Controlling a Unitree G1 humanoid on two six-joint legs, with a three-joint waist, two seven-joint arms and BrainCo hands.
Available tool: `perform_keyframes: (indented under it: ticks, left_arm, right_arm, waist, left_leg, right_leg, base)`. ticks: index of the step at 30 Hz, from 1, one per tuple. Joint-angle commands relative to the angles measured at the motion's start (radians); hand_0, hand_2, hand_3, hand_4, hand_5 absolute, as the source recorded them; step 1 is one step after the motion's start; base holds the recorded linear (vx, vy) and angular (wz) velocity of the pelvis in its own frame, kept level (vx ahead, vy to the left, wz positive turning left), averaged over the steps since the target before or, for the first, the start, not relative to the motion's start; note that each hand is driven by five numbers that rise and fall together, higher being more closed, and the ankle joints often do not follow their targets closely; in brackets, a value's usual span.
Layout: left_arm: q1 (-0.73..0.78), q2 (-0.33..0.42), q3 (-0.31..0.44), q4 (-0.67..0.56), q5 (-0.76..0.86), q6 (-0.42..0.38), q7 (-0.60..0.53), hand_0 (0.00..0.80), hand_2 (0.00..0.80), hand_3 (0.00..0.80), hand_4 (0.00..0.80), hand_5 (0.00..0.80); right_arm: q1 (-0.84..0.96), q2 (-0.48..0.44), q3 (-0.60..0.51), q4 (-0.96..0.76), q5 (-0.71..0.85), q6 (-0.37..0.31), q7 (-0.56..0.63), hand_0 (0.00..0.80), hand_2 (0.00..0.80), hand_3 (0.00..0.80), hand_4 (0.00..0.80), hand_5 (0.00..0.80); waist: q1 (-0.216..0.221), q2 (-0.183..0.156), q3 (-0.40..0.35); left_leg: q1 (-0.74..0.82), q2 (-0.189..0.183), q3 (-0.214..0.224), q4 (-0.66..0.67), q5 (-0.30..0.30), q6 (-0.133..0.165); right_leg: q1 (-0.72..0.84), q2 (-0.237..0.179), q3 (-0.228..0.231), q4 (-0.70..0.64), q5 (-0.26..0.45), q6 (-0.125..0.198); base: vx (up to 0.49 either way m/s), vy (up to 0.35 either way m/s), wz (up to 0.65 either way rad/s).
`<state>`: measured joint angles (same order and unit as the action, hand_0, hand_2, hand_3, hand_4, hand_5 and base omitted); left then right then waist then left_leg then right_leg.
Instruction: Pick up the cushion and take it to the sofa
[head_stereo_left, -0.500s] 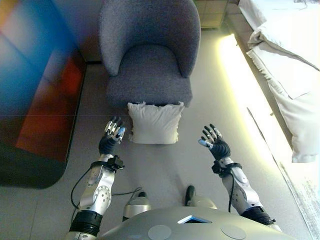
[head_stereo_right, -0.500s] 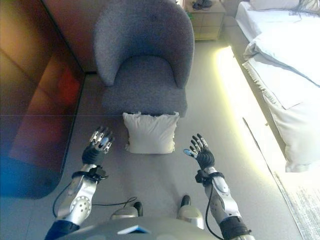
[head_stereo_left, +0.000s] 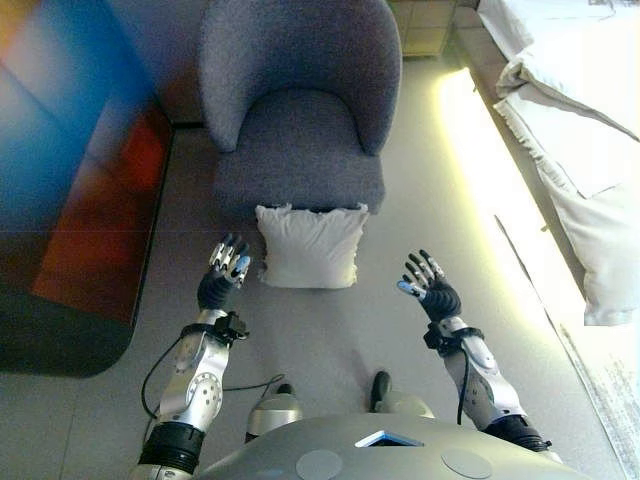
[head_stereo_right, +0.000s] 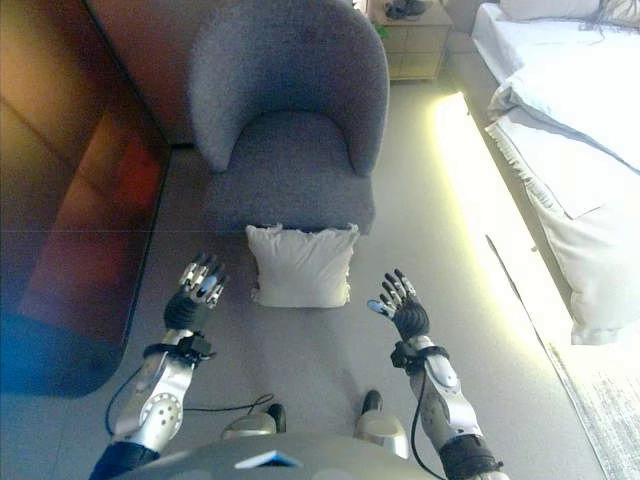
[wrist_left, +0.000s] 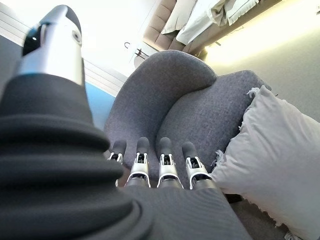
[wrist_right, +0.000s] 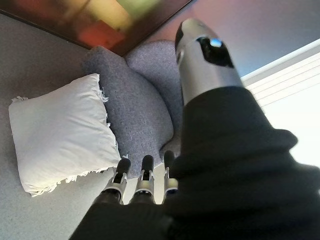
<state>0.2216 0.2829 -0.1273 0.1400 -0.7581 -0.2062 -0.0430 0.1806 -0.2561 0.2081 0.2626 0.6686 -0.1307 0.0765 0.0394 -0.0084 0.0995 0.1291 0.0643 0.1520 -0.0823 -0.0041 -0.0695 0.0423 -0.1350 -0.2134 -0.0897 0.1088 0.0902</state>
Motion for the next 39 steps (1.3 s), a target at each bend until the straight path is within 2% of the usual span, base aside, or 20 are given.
perform_keyframes:
  ticks: [1,6,8,10,12,17,20,24,30,33,39]
  left_arm:
    - [-0.043,0.014,-0.001,-0.029,0.022,-0.057,0.002,0.0,0.0,0.0,0.0,0.0]
    - [-0.042,0.015,-0.001,-0.025,0.034,-0.048,0.025,0.0,0.0,0.0,0.0,0.0]
    - [-0.042,0.017,0.001,-0.017,0.082,-0.034,0.067,0.0,0.0,0.0,0.0,0.0]
    - [-0.049,0.03,-0.008,0.002,0.178,-0.01,0.128,0.0,0.0,0.0,0.0,0.0]
    - [-0.059,0.04,-0.014,0.01,0.193,0.01,0.134,0.0,0.0,0.0,0.0,0.0]
    - [-0.08,0.049,-0.029,0.002,0.111,0.045,-0.018,0.0,0.0,0.0,0.0,0.0]
    - [-0.108,0.02,-0.062,-0.018,-0.059,0.092,-0.16,0.0,0.0,0.0,0.0,0.0]
    - [-0.129,-0.036,-0.081,-0.026,-0.289,0.142,-0.295,0.0,0.0,0.0,0.0,0.0]
    - [-0.128,-0.082,-0.094,-0.022,-0.43,0.167,-0.424,0.0,0.0,0.0,0.0,0.0]
    - [-0.11,-0.095,-0.091,-0.032,-0.487,0.197,-0.48,0.0,0.0,0.0,0.0,0.0]
    - [-0.075,-0.108,-0.084,-0.048,-0.532,0.219,-0.548,0.0,0.0,0.0,0.0,0.0]
  right_arm:
    - [-0.054,-0.002,0.0,-0.063,-0.02,-0.046,0.006,0.0,0.0,0.0,0.0,0.0]
    - [-0.051,-0.004,0.002,-0.062,-0.024,-0.049,0.001,0.0,0.0,0.0,0.0,0.0]
    - [-0.051,-0.005,0.001,-0.055,-0.037,-0.05,-0.01,0.0,0.0,0.0,0.0,0.0]
    - [-0.058,-0.01,0.006,-0.047,-0.102,-0.046,-0.051,0.0,0.0,0.0,0.0,0.0]
    - [-0.068,-0.021,0.014,-0.045,-0.151,-0.031,-0.082,0.0,0.0,0.0,0.0,0.0]
    - [-0.079,-0.036,0.039,-0.064,-0.099,0.0,0.016,0.0,0.0,0.0,0.0,0.0]
    - [-0.11,-0.023,0.064,-0.07,-0.009,0.001,0.102,0.0,0.0,0.0,0.0,0.0]
    - [-0.139,0.02,0.074,-0.069,0.2,0.032,0.248,0.0,0.0,0.0,0.0,0.0]
    - [-0.129,0.101,0.067,-0.061,0.462,0.11,0.382,0.0,0.0,0.0,0.0,0.0]
    - [-0.109,0.121,0.062,-0.069,0.541,0.142,0.432,0.0,0.0,0.0,0.0,0.0]
    - [-0.082,0.139,0.052,-0.077,0.611,0.163,0.517,0.0,0.0,0.0,0.0,0.0]
  waist:
    - [-0.019,-0.012,0.025]
    - [-0.019,-0.012,0.025]
    - [-0.019,-0.012,0.025]
    - [-0.019,-0.012,0.024]
    - [-0.02,-0.011,0.024]
    - [-0.021,-0.009,0.02]
    - [-0.021,-0.006,0.022]
    - [-0.021,-0.003,0.017]
    - [-0.023,0.002,0.008]
    - [-0.025,0.005,0.004]
    - [-0.025,0.003,-0.006]
  left_leg:
    - [-0.047,-0.028,0.03,0.026,-0.019,0.041]
    - [-0.044,-0.027,0.031,0.024,-0.017,0.04]
    - [-0.043,-0.026,0.032,0.025,-0.018,0.039]
    - [-0.043,-0.027,0.032,0.024,-0.017,0.037]
    - [-0.041,-0.027,0.03,0.023,-0.016,0.037]
    - [-0.033,-0.027,0.03,0.018,-0.016,0.037]
    - [-0.025,-0.027,0.031,0.014,-0.015,0.037]
    - [-0.013,-0.026,0.037,0.009,-0.02,0.037]
    - [-0.009,-0.024,0.041,0.009,-0.023,0.037]
    - [-0.007,-0.023,0.044,0.009,-0.024,0.037]
    - [-0.003,-0.02,0.048,0.006,-0.025,0.036]
  right_leg:
    - [0.044,0.024,-0.02,0.035,-0.098,0.009]
    - [0.046,0.024,-0.021,0.034,-0.098,0.01]
    - [0.047,0.023,-0.022,0.036,-0.098,0.011]
    - [0.049,0.023,-0.021,0.035,-0.098,0.013]
    - [0.05,0.023,-0.02,0.034,-0.098,0.013]
    - [0.057,0.023,-0.022,0.03,-0.097,0.015]
    - [0.063,0.023,-0.024,0.029,-0.095,0.016]
    - [0.071,0.023,-0.029,0.024,-0.094,0.016]
    - [0.074,0.024,-0.031,0.022,-0.096,0.015]
    - [0.075,0.024,-0.03,0.021,-0.096,0.015]
    - [0.078,0.027,-0.027,0.014,-0.095,0.015]
  base:
    - [0.0,0.0,0.0]
    - [0.0,0.0,0.0]
    - [0.0,0.0,0.0]
    - [0.0,0.0,0.0]
    - [0.0,0.0,0.0]
    - [0.0,0.0,0.0]
    - [0.0,0.0,0.0]
    - [0.0,0.0,0.0]
    - [0.0,0.0,0.0]
    - [0.0,0.0,0.0]
    - [0.0,0.0,0.0]
